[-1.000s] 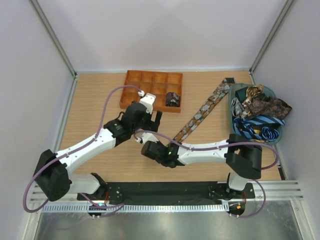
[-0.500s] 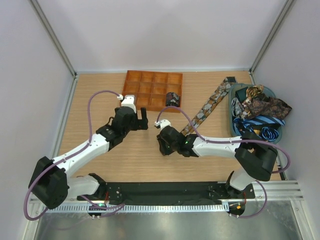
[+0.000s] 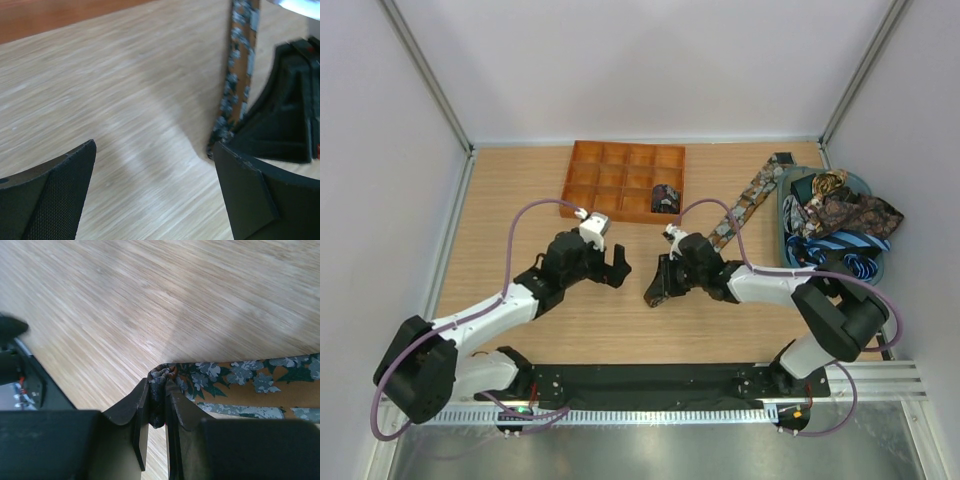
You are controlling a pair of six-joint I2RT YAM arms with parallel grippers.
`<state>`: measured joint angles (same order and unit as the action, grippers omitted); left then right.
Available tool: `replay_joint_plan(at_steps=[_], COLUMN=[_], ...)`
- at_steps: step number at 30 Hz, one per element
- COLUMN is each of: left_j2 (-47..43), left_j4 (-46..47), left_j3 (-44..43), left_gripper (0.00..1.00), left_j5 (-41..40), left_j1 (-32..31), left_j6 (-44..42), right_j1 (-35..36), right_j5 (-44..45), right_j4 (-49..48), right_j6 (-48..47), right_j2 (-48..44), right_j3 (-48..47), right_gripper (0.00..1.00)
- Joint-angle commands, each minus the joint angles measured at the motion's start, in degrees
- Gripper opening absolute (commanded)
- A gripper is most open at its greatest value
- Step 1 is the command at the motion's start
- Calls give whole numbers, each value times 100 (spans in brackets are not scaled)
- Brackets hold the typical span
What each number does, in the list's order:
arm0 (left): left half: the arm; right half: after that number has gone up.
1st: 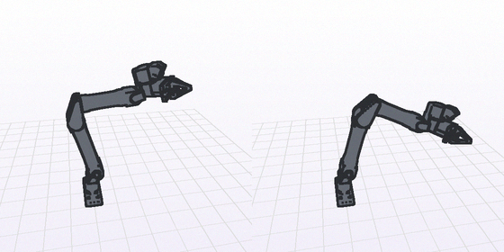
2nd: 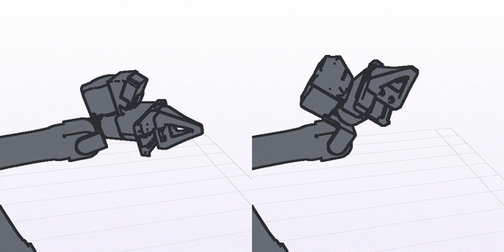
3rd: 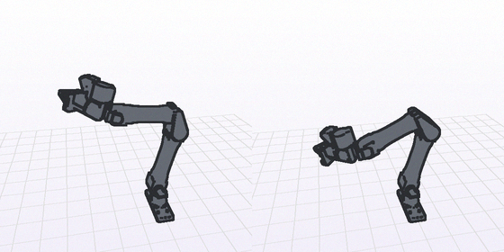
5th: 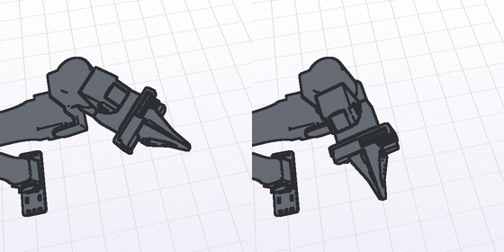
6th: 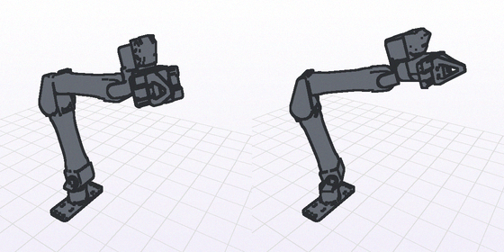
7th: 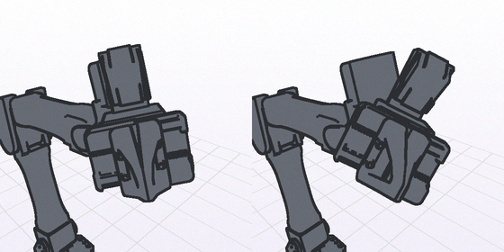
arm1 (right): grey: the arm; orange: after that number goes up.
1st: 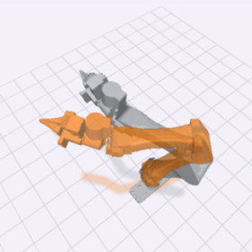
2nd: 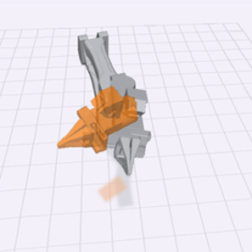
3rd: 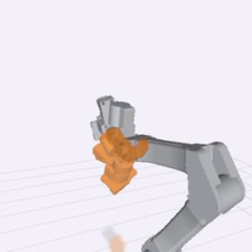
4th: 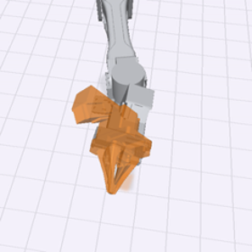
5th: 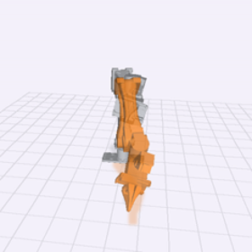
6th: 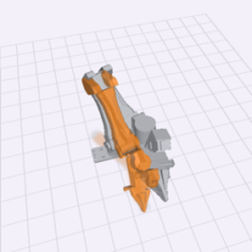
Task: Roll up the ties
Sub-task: Roll the tie
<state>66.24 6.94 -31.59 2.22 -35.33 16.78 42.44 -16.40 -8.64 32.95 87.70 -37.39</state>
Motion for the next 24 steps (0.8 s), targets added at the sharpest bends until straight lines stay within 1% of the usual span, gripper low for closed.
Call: replay_joint_plan(at_steps=[1, 3, 4, 5, 8, 9, 11, 14, 19, 24], left_j2=[205, 319, 346, 372, 591, 740, 951, 1163, 1776, 2226], left_j4=[651, 660, 599, 546, 230, 72, -26, -123, -332, -518], left_j3=[-101, -145, -163, -224, -417, -470, -575, -664, -1102, -1411], left_gripper=[100, 100, 100, 100, 100, 100, 100, 100, 100, 100], left_j5=[1140, 1219, 1202, 1150, 790, 684, 553, 446, 113, -20], left_j1=[-122, -246, -316, -534, -956, -1036, -1212, -1336, -1634, -1793], left_j6=[-692, -877, -1104, -1245, -1650, -1651, -1914, -2038, -2213, -2266], right_j1=[-174, -323, -367, -402, -569, -596, -701, -789, -965, -1106], right_j5=[-766, -934, -1065, -1101, -1250, -1286, -1417, -1488, -1638, -1787], right_j4=[-796, -1112, -1209, -1332, -1569, -1640, -1850, -2026, -2343, -2572], right_j6=[282, 405, 431, 466, 563, 581, 633, 599, 642, 669], right_j2=[159, 230, 291, 309, 362, 379, 414, 458, 722, 977], right_j3=[152, 249, 328, 355, 495, 565, 697, 794, 935, 988], right_gripper=[22, 22, 22, 22, 22, 22, 22, 23, 22, 22])
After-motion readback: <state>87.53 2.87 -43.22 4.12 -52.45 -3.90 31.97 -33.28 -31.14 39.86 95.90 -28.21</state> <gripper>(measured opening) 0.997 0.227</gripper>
